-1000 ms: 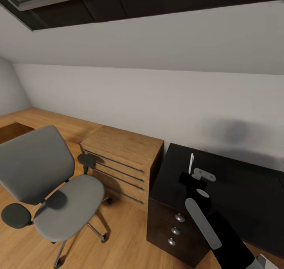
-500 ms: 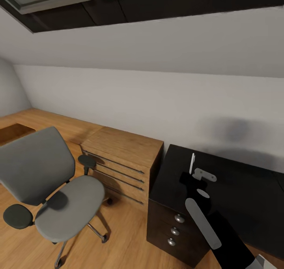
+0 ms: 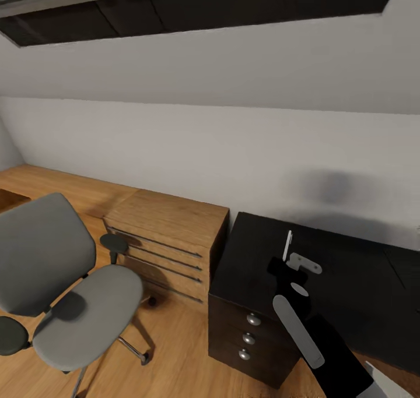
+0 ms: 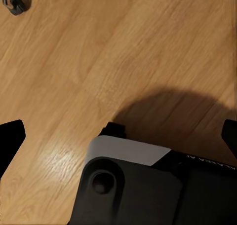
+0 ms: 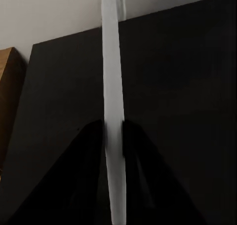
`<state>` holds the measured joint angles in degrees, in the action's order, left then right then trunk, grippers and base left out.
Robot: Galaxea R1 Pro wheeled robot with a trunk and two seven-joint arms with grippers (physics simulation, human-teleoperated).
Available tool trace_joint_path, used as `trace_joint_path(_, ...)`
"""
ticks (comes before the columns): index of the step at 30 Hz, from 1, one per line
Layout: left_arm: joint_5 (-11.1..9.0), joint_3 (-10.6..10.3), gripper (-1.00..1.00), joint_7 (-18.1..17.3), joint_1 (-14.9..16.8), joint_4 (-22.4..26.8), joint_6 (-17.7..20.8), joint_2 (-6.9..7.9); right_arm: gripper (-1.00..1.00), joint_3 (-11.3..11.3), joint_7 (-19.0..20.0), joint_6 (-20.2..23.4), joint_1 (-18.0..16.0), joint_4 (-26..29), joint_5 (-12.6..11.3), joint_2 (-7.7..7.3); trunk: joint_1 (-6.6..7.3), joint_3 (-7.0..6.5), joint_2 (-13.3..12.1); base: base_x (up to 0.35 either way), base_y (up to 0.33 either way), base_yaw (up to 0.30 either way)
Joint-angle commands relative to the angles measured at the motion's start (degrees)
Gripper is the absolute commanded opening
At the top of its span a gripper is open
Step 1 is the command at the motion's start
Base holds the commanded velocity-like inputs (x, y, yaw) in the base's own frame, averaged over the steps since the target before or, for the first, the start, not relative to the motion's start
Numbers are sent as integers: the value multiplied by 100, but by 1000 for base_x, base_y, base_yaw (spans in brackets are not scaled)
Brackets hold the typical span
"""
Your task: In the bedroom, organize the workspace by keeping the computer under the desk, ensuring the monitor is on the desk, placing the keyboard on the desk next to the monitor, placing the mouse on the desk next to the keyboard, moving the folder from the swivel chair onto the desk next to the mouse, stacking the notebook on top of the folder with the pen on top of the notebook, and positioning the swivel chair next to the desk.
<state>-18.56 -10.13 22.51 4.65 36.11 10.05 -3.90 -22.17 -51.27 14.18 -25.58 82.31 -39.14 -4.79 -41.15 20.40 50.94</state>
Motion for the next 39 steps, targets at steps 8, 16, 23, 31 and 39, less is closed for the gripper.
trace_joint_path(8,-50,-25,100,51,1,10,8,11,-100,486,-7,-81,-8,-180,-25,-4,-1,7,6,0,0,-282)
trace_joint_path(16,-51,-24,100,49,1,2,3,11,-100,1226,16,-90,-8,-507,-37,-4,-1,7,6,0,0,-296)
trace_joint_path(23,-51,-24,100,51,1,1,-2,12,-100,1514,29,-94,-15,-589,-27,-33,-1,7,6,0,0,-298)
trace_joint_path(31,-51,-10,100,51,1,1,-2,19,-100,2426,484,-67,-36,-945,-9,-100,-1,7,6,0,0,-298)
trace_joint_path(39,-65,32,100,58,1,1,-3,51,-100,2685,608,-89,-73,-1432,-22,-378,-1,7,6,0,0,-298)
